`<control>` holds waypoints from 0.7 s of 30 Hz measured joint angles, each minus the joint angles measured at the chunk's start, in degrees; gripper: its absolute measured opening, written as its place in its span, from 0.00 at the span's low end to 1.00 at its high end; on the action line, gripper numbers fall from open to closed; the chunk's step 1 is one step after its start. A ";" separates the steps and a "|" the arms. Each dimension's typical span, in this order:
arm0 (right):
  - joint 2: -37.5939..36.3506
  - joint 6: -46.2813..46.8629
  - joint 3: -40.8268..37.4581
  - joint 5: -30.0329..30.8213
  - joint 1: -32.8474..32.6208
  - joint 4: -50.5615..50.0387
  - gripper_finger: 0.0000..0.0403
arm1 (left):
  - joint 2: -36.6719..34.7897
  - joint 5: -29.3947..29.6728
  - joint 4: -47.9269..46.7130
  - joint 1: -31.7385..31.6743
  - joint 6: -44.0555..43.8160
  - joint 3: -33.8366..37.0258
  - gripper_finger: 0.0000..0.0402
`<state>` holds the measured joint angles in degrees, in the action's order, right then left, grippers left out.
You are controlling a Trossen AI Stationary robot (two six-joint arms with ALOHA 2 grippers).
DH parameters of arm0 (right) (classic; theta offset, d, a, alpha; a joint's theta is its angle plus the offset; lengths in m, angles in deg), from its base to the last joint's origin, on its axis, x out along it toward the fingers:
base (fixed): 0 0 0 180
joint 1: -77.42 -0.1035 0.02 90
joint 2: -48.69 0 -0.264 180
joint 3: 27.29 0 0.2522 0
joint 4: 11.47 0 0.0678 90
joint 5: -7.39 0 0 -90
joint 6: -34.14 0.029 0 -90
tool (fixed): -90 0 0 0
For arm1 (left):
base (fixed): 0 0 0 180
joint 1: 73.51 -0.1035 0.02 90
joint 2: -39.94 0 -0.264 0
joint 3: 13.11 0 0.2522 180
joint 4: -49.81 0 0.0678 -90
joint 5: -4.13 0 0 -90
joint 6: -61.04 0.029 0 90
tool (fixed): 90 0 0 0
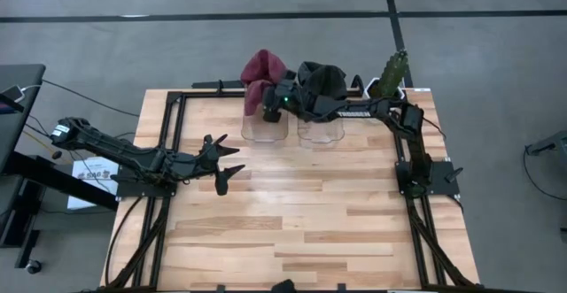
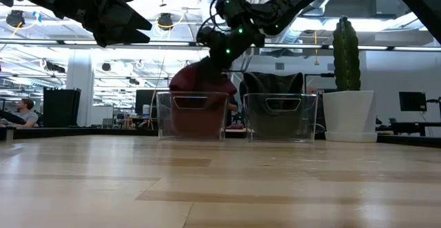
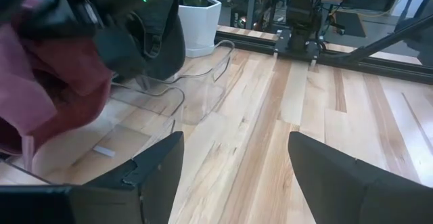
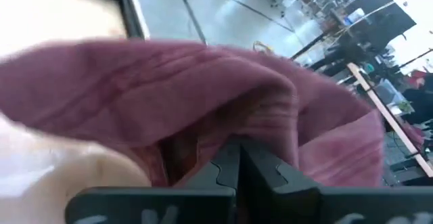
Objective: Pick & Place hat
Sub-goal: Put the red cap into the left transparent bin
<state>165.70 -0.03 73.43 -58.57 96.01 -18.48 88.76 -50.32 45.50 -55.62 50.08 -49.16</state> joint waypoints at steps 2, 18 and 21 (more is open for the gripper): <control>0.00 0.02 1.51 0.14 0.66 -0.33 0.00 | 0.00 0.00 0.00 0.02 0.00 0.00 0.66; 0.42 0.24 3.22 -3.21 7.73 -0.49 0.00 | 0.00 0.00 0.00 0.00 -0.02 0.00 0.66; 0.42 0.19 3.22 -3.14 8.81 0.37 0.00 | 0.00 0.00 0.01 0.00 0.03 0.00 0.66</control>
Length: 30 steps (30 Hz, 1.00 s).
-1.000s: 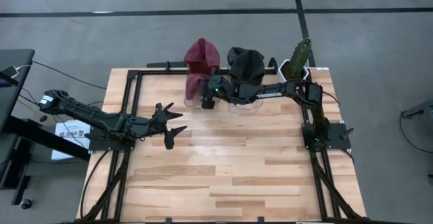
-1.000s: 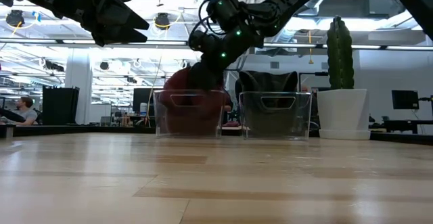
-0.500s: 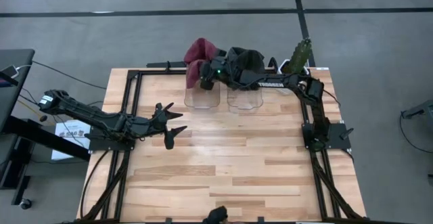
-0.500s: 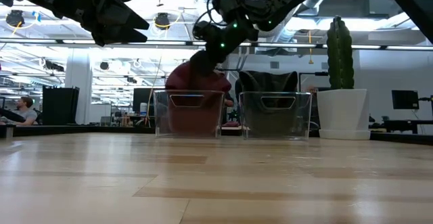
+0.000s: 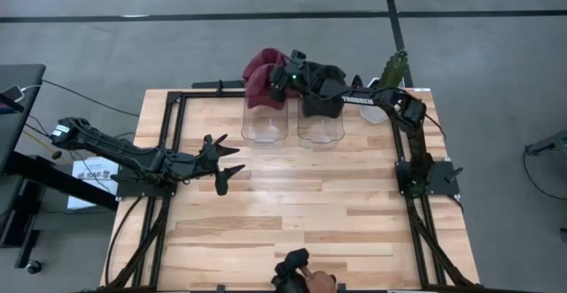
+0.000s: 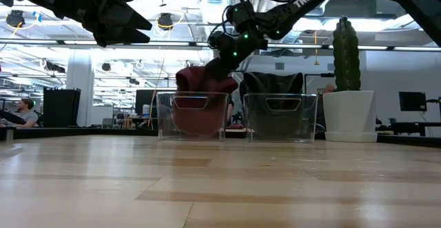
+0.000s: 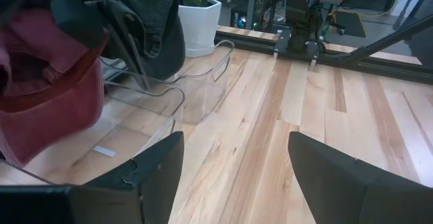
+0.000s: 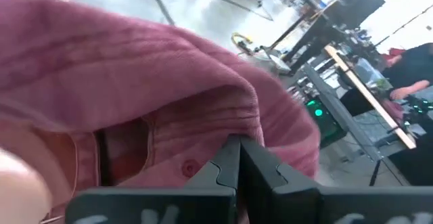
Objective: Pick & Place hat
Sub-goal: Put the red cap into the left transparent bin
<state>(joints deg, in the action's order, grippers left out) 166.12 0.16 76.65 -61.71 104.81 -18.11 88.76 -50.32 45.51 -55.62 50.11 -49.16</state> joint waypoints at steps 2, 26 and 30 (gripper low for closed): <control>0.00 -0.02 0.00 -0.08 0.68 1.36 0.00 | 0.00 0.00 0.01 0.00 0.01 0.00 0.66; 0.00 0.94 0.00 -3.97 7.17 5.83 0.00 | 0.00 0.39 1.61 -0.58 0.13 0.00 0.66; 0.00 0.99 0.00 -4.28 7.66 5.98 0.00 | 0.00 0.42 1.69 -1.56 0.12 0.00 0.66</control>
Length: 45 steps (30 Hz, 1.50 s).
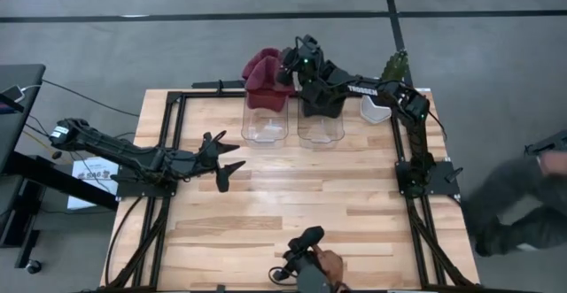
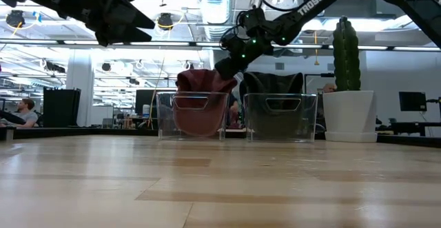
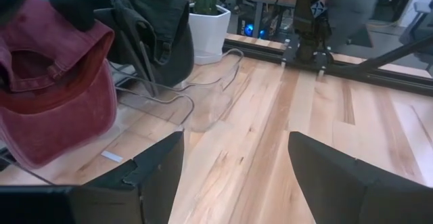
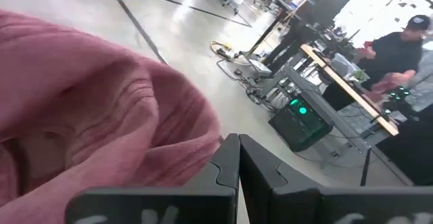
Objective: Pick & Place hat
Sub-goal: Put the red cap into the left transparent bin, then return to Home Position
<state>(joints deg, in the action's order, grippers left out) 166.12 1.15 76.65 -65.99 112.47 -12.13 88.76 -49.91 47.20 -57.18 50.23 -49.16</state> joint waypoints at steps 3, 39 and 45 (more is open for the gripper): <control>0.00 0.00 0.00 1.30 0.46 1.75 0.00 | 0.00 0.00 0.02 -0.15 0.00 0.00 0.66; -36.23 20.29 -14.74 -28.74 -5.85 -25.09 0.00 | 2.18 1.03 5.39 2.16 5.22 0.00 0.66; -58.19 25.56 -39.48 -28.68 -13.57 -15.10 0.00 | 2.10 -3.72 20.33 7.25 7.96 4.83 0.66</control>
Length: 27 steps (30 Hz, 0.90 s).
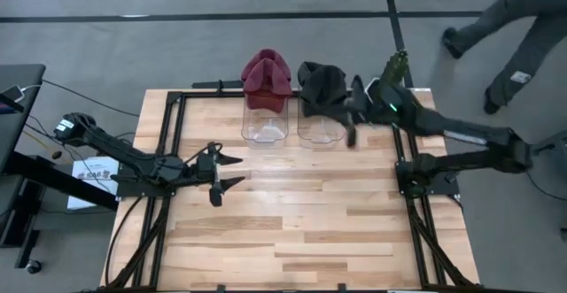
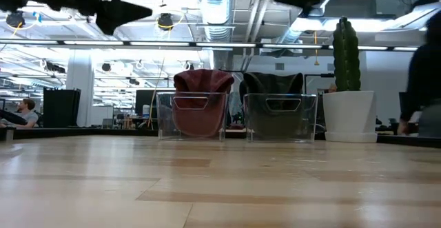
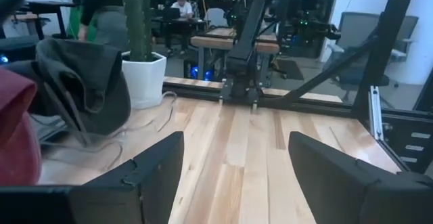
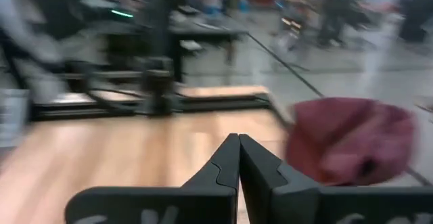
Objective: Pick & Place hat
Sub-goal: Return to Home Position
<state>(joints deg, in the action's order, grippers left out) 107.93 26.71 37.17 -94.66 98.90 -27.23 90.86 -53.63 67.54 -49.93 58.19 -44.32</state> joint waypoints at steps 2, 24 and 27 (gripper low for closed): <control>-7.25 1.80 -7.00 -0.02 -3.58 2.29 0.00 | -0.55 0.09 2.63 0.44 -0.21 2.37 0.66; -59.01 7.02 -43.43 12.46 -22.52 -1.89 0.00 | -2.12 -3.48 13.60 -1.10 -14.16 17.18 0.66; -59.08 7.46 -44.72 12.44 -22.53 -3.86 0.00 | -1.77 -3.54 13.61 -1.03 -14.10 17.18 0.66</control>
<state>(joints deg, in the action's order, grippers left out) 48.85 34.17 -7.55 -82.23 76.37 -31.09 89.08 -57.17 81.14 -50.96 44.09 -27.15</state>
